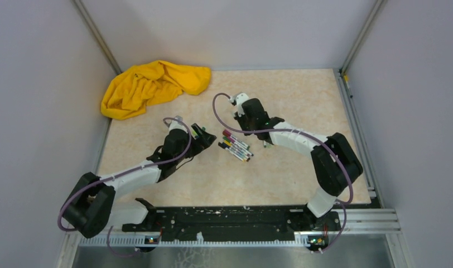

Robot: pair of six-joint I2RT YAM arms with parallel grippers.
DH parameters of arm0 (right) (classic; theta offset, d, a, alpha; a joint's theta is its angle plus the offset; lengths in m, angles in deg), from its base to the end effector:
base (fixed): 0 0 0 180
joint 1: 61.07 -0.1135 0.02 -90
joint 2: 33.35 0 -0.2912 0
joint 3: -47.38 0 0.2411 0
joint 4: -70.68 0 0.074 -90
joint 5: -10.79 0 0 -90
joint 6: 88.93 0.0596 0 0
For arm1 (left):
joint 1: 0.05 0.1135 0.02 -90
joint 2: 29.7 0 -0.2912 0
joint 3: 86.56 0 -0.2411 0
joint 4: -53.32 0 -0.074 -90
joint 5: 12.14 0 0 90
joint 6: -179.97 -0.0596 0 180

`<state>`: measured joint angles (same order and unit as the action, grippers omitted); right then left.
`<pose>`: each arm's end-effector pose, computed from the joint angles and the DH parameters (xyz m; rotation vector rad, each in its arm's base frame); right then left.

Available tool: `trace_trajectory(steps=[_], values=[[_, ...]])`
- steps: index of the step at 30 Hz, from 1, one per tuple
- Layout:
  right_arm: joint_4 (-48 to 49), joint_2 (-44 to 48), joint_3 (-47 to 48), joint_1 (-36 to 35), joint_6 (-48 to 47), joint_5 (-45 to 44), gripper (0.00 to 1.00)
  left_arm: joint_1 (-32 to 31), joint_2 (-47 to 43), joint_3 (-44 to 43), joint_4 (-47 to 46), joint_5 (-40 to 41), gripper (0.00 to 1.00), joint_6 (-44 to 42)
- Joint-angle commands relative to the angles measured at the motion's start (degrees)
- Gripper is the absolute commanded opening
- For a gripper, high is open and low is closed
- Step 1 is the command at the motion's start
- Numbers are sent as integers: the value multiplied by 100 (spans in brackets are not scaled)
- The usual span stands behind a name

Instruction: Open the pen caps

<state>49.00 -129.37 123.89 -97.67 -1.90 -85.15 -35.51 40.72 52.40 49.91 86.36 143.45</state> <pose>0.3072 0.2205 0.2348 -0.7249 2.1744 0.1870 0.2104 -0.1390 0.2114 -0.4289 2.0766 -0.8154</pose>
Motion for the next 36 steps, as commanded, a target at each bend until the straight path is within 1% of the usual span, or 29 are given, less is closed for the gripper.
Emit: trace_trajectory(steps=[1, 9, 12, 15, 18, 22, 26, 33, 36], values=[[107, 590, -252, -267, 239, 109, 0, 255, 348, -299, -669, -787, 98, 513], [249, 1120, -835, -829, 692, -90, 0, 430, 847, -457, -1396, -1517, 98, 1151], [239, 1328, -974, -1137, 880, -331, 0, 433, 809, -393, -1453, -1671, 98, 1373], [226, 1574, -1158, -1429, 1118, -561, 0, 425, 574, -182, -1497, -1733, 98, 1583], [257, 1846, -1361, -1703, 1375, -740, 0, 351, 230, 15, -1329, -1608, 98, 1651], [276, 2188, -1535, -2138, 1660, -1021, 0, 169, -206, 68, -825, -1372, 98, 1622], [183, 2408, -1565, -2589, 1866, -1329, 0, -8, -453, 104, -537, -1213, 97, 1643], [83, 2547, -1598, -3155, 2192, -1826, 0, -262, -814, 254, -95, -1106, 95, 1684], [-9, 2539, -1551, -3357, 2274, -2035, 0, -306, -1118, 453, 13, -957, 92, 1741]])
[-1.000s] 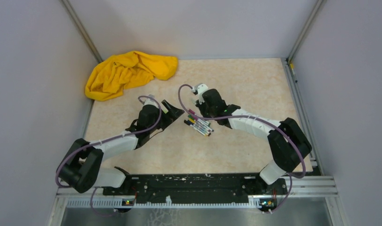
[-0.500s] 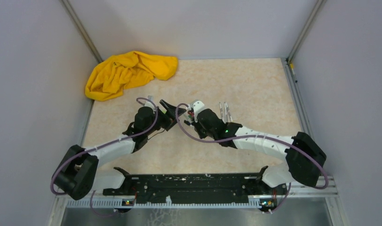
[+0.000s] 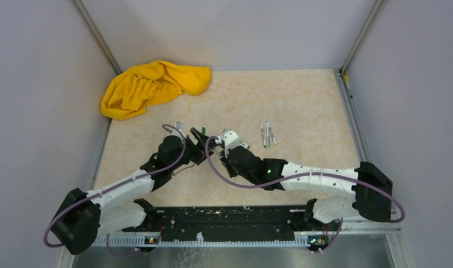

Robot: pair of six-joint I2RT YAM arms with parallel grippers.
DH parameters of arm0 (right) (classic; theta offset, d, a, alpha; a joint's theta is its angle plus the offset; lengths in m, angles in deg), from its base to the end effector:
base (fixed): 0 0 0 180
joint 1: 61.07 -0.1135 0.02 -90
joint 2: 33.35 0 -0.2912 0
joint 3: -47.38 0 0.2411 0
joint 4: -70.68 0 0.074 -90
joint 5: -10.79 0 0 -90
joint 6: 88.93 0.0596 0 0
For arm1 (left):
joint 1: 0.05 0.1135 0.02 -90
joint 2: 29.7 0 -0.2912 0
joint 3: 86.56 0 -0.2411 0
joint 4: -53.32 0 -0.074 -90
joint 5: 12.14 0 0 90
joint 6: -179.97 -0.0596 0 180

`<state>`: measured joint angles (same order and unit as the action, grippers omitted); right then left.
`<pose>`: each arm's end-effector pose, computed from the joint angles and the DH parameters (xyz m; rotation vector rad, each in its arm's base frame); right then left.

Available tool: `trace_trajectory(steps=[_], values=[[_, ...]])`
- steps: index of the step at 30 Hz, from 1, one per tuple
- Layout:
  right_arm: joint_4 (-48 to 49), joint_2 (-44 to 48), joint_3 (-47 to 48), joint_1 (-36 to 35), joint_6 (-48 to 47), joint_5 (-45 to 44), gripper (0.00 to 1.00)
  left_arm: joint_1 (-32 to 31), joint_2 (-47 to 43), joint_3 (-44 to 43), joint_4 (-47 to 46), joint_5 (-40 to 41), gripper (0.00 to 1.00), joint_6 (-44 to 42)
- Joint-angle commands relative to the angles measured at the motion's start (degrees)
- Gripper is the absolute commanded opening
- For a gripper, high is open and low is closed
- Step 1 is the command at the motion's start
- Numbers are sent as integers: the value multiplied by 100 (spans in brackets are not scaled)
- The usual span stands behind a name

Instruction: Open the pen caps

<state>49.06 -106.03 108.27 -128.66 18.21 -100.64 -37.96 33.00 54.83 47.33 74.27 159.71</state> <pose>0.1259 0.2482 0.2709 -0.7131 2.0240 0.4760 0.1819 -0.1464 0.2324 -0.5351 2.0525 -1.2806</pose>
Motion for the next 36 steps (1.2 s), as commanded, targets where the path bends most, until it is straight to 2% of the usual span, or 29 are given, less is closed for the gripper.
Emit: trace_trajectory(steps=[1, 12, 21, 28, 36], values=[[-41, 190, 25, -319, 291, -520, 0, -73, -433, 260, 289, 280, 91, 137], [-264, 103, 89, -831, 445, -870, 0, -270, -919, 536, 448, 594, 80, 271], [-230, 198, -72, -905, 483, -920, 0, -507, -995, 590, 452, 768, 63, 300], [-225, 207, -133, -913, 476, -889, 0, -683, -965, 468, 482, 878, 43, 234], [-459, 441, -130, -982, 494, -1002, 0, -775, -870, 417, 414, 937, 31, 153]])
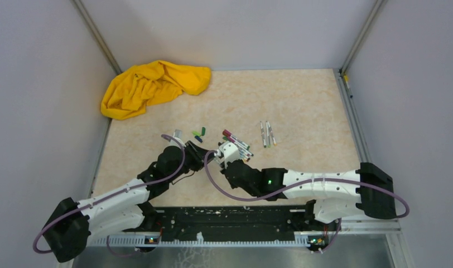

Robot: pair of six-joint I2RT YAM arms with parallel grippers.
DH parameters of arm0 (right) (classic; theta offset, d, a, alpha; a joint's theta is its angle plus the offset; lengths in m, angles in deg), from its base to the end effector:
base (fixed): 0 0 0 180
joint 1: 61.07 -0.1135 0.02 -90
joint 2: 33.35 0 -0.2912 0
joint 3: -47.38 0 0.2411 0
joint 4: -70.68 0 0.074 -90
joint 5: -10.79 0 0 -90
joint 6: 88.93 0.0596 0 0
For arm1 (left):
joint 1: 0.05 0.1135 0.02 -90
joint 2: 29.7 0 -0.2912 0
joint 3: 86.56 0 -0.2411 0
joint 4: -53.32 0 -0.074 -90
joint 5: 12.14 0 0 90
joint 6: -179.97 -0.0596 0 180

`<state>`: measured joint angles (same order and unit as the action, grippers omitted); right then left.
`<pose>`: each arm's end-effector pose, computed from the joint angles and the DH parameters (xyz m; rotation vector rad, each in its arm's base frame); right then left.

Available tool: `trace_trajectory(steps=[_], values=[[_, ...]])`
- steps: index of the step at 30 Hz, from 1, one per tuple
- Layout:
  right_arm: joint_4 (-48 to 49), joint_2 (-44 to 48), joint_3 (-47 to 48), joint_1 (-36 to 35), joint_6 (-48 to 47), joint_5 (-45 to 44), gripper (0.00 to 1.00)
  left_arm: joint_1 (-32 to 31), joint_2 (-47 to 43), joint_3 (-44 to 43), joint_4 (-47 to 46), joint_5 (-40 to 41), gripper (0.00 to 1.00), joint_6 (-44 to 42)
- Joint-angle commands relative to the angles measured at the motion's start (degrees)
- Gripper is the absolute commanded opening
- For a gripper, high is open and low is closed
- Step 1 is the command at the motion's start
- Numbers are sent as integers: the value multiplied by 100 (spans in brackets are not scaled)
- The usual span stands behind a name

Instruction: Open the pen caps

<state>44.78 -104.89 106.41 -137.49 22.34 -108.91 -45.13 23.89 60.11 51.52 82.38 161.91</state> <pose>0.0902 0.2475 0.2594 -0.7515 2.0345 0.4075 0.1445 -0.1382 0.2221 -0.5505 2.0461 -1.2575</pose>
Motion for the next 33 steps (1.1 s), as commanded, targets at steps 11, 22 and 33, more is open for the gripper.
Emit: trace_trajectory(steps=[11, 22, 33], values=[[-146, 389, 128, -336, 95, -318, 0, -110, -149, -7, -220, 127, 0, -397], [272, 217, 139, -361, 2, -272, 29, -160, -713, 343, -228, -21, 0, -491], [458, -107, 284, -358, -113, -204, 31, -201, -545, 400, -693, -330, 0, -481]])
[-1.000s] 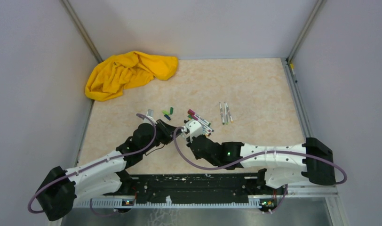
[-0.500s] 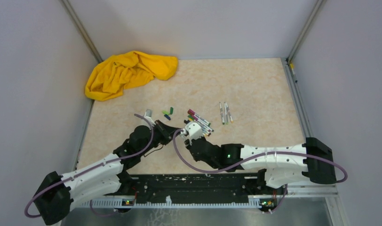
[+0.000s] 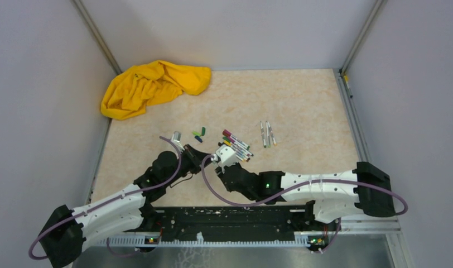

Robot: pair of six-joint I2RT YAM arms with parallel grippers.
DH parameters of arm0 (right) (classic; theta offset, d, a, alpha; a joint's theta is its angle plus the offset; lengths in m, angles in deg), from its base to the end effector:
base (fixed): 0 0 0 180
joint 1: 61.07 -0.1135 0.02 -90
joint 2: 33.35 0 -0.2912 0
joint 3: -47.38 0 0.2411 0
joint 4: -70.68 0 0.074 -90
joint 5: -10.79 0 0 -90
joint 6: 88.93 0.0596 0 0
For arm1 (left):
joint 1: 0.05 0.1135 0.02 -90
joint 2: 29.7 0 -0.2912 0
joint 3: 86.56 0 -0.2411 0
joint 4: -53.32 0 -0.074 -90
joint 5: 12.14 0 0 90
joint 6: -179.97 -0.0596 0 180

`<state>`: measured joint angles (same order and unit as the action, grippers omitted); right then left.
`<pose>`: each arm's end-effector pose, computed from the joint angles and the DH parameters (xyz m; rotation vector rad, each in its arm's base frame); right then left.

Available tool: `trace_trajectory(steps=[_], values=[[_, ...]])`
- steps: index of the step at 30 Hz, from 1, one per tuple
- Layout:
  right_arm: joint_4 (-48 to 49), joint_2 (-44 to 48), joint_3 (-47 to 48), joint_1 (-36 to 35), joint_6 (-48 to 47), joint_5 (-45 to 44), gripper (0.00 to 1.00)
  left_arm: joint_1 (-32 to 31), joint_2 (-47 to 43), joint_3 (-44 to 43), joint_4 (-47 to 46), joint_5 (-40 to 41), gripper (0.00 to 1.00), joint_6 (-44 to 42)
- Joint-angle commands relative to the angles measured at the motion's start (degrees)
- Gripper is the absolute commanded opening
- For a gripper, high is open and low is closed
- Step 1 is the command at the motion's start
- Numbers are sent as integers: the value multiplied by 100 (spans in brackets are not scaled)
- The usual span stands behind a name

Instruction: Open the pen caps

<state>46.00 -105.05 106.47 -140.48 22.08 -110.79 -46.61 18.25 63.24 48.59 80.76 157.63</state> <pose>0.0790 0.2529 0.2617 -0.7756 1.9971 0.4237 0.1292 -0.1320 0.2261 -0.4103 1.9808 -1.3226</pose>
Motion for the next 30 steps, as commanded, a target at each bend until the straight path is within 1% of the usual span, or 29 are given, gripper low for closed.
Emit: trace_trajectory(steps=[1, 6, 10, 11, 13, 19, 22, 26, 30], values=[[366, -115, 277, -57, -111, -16, 31, -61, 19, 102, -433, -185, 0, -51], [416, -243, 388, -60, -225, -97, 31, -94, 1, 57, -453, -260, 0, -101], [390, -330, 502, -35, -288, -156, 25, -114, -3, 24, -430, -259, 0, -141], [339, -360, 532, -19, -269, -161, 18, -116, 12, 35, -456, -258, 0, -139], [199, -390, 564, 6, -228, -194, 0, -116, 52, 83, -588, -219, 0, -128], [-4, -267, 331, 26, 2, -195, 0, -116, 42, 119, -684, 176, 0, -38], [-36, -103, 163, 31, 86, -209, 0, -120, 2, 49, -530, 489, 0, -100], [-180, 137, 21, 10, 159, -232, 0, -87, -119, -48, -227, 1125, 0, -144], [-186, 456, -316, -12, 319, -328, 0, 26, -61, -326, 116, 1443, 0, -392]])
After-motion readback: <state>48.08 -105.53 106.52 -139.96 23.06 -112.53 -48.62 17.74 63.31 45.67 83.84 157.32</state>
